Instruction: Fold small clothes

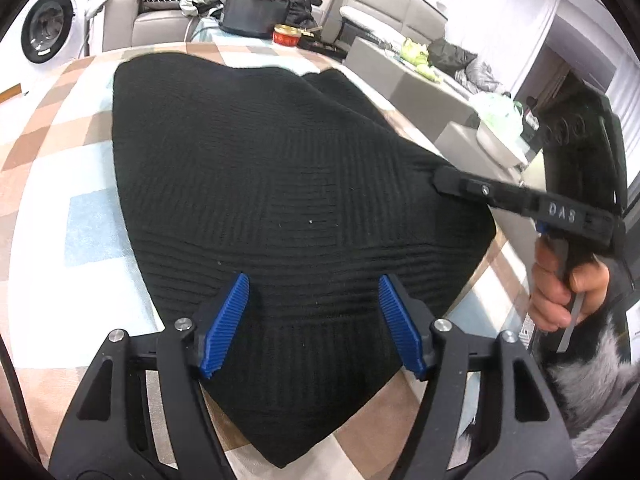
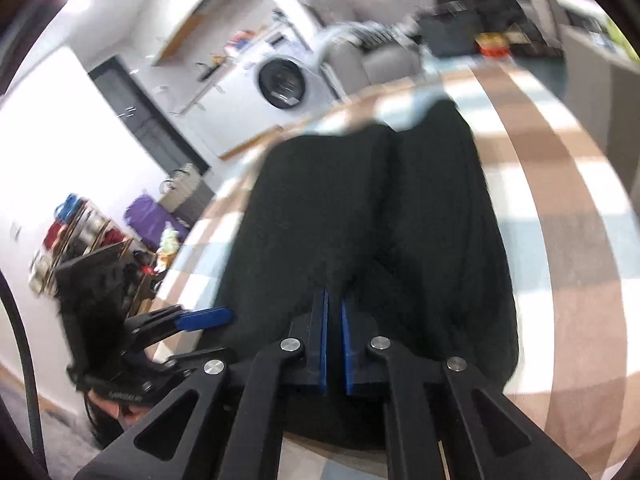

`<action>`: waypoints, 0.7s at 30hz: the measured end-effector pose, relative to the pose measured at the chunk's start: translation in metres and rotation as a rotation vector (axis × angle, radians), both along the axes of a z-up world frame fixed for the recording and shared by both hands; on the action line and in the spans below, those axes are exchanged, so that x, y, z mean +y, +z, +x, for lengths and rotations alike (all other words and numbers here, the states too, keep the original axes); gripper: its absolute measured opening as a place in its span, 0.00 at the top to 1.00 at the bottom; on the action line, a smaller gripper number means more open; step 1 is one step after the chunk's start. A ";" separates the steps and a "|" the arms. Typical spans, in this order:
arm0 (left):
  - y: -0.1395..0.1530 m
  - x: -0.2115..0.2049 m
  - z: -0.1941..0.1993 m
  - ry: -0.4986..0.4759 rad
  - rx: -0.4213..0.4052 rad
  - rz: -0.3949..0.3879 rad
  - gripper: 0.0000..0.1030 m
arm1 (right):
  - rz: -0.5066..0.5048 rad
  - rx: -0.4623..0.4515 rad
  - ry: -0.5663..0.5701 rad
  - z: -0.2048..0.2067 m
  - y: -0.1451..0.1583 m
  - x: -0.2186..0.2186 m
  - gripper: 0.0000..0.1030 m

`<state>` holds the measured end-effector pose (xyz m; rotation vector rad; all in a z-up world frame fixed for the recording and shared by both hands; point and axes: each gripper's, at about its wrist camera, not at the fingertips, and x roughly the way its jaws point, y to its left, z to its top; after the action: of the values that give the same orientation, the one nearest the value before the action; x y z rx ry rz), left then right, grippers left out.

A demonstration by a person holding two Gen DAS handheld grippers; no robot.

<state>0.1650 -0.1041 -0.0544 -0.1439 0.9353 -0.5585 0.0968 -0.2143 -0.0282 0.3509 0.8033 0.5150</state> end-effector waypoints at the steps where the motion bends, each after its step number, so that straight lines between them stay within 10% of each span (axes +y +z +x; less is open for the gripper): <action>1: 0.002 0.001 0.000 0.004 -0.004 -0.007 0.37 | -0.036 0.003 -0.027 -0.001 0.001 -0.001 0.95; 5: 0.006 -0.005 0.005 0.006 -0.021 -0.007 0.37 | -0.211 0.110 -0.091 0.005 -0.030 -0.001 0.95; 15: -0.006 -0.054 0.005 -0.096 -0.047 0.066 0.37 | -0.109 0.138 -0.199 -0.023 -0.019 -0.050 0.62; 19: -0.006 -0.060 0.000 -0.123 -0.075 0.112 0.34 | -0.063 0.189 -0.204 -0.022 -0.034 -0.056 0.62; 21: -0.006 -0.060 0.000 -0.123 -0.071 0.110 0.34 | -0.134 0.171 -0.193 -0.021 -0.032 -0.047 0.86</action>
<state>0.1647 -0.1637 -0.0608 0.0325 0.9071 -0.6199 0.0754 -0.2614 -0.0607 0.3474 0.9534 0.2508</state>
